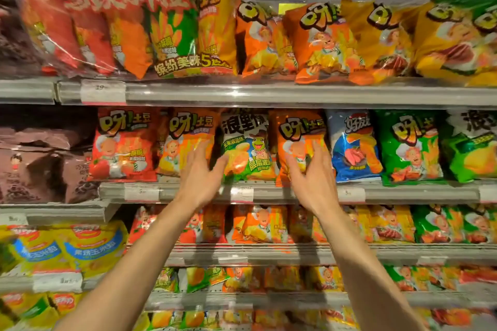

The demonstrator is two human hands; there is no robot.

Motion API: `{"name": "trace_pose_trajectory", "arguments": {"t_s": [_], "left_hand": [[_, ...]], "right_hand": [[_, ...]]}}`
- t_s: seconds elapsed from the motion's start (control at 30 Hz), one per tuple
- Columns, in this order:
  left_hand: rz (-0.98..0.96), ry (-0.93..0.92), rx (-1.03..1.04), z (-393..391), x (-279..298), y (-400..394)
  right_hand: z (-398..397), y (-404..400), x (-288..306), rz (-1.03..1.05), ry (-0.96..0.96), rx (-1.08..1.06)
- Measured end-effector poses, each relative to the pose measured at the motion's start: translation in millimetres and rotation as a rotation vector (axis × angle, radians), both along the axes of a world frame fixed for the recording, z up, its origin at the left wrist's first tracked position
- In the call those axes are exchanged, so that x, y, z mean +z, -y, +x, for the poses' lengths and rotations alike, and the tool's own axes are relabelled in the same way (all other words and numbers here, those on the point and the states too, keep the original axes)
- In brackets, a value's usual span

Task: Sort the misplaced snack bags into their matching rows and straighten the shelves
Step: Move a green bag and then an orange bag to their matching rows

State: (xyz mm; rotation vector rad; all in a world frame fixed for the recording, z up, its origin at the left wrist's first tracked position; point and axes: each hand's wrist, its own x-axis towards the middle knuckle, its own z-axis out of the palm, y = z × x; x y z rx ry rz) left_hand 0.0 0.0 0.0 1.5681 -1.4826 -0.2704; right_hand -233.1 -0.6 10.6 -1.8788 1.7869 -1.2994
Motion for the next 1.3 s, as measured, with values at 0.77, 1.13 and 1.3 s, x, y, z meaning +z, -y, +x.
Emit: {"name": "trace_pose_trajectory", "arguments": {"t_s": [0.77,1.13,1.3], "left_hand": [[0.183,0.007,-0.123,-17.1,2.5,77.8],[0.078,0.068,-0.133,-9.6,3.8,81.2],[0.026,0.047,-0.17,-5.8,7.5,78.0]], "right_hand": [[57.3,92.0,-2.9,0.246,-0.21,0.253],[51.4,91.3,-6.0,0.237,-0.002,0.289],[45.8,93.5,-4.7,0.243,0.099,0.343]]}}
